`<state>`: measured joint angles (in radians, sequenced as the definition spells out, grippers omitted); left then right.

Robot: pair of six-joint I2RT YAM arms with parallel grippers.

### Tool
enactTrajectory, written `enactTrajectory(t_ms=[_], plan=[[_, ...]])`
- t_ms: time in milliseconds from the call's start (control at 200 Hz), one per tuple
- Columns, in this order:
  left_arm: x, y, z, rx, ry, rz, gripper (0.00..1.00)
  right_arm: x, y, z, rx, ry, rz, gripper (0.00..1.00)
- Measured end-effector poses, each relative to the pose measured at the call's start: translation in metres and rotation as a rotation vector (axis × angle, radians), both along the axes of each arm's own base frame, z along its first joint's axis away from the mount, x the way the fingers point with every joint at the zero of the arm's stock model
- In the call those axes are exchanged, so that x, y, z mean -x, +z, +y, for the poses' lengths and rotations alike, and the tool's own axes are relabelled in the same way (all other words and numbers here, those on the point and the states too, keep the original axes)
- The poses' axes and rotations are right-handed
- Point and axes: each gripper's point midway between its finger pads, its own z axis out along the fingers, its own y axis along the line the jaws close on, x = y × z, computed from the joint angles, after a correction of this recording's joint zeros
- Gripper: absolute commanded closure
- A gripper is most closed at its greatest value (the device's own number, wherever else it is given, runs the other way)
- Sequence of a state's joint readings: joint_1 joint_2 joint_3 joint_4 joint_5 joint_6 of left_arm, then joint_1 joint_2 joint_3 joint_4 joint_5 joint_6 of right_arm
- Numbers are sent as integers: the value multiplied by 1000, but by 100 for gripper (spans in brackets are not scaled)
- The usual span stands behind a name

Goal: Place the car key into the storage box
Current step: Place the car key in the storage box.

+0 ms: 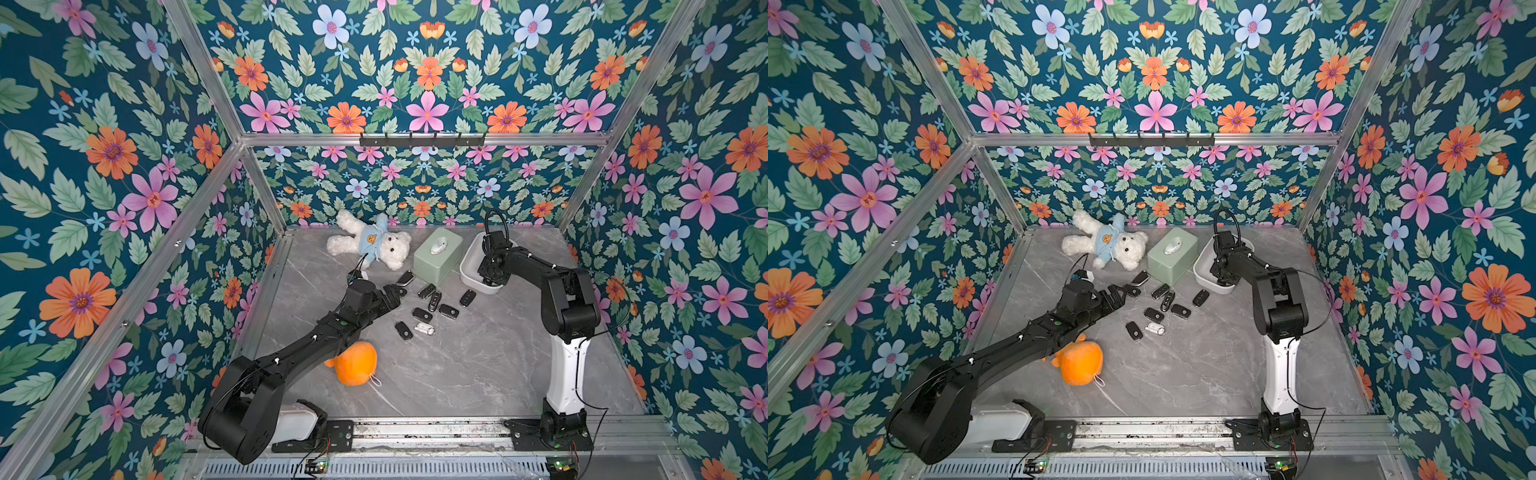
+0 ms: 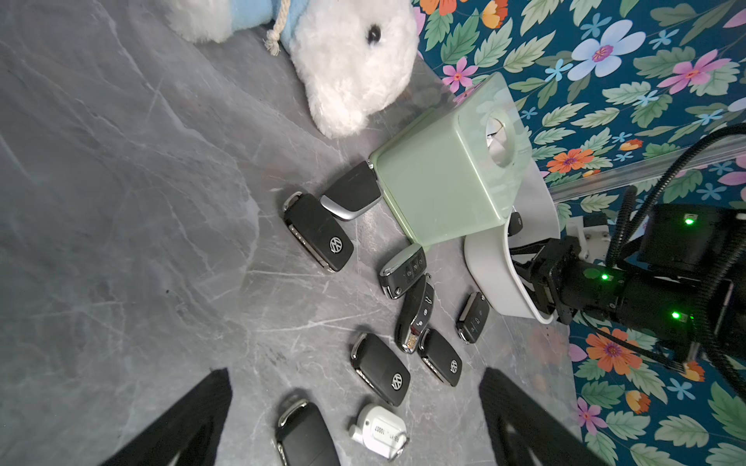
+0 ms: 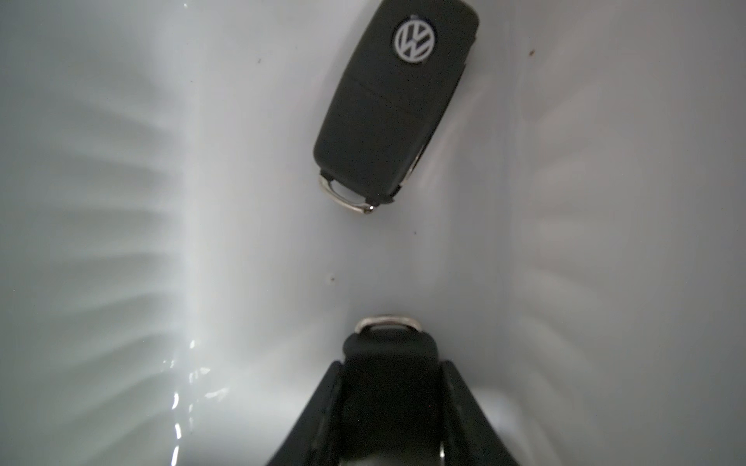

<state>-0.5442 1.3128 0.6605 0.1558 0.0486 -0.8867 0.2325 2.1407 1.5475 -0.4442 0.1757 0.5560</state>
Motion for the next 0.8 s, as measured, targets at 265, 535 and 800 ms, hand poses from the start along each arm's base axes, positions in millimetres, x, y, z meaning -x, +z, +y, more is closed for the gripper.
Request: enactTrajectory(t_ms=[265, 535, 800], plan=[[-2, 1, -1, -4, -4, -4, 0, -4, 36, -1, -8, -2, -56, 46], [-8, 2, -12, -23, -50, -8, 0, -3, 107, -1, -23, 22, -195, 44], [-17, -1, -23, -43, -90, -4, 0, 44, 128, -3, -57, 50, -213, 42]])
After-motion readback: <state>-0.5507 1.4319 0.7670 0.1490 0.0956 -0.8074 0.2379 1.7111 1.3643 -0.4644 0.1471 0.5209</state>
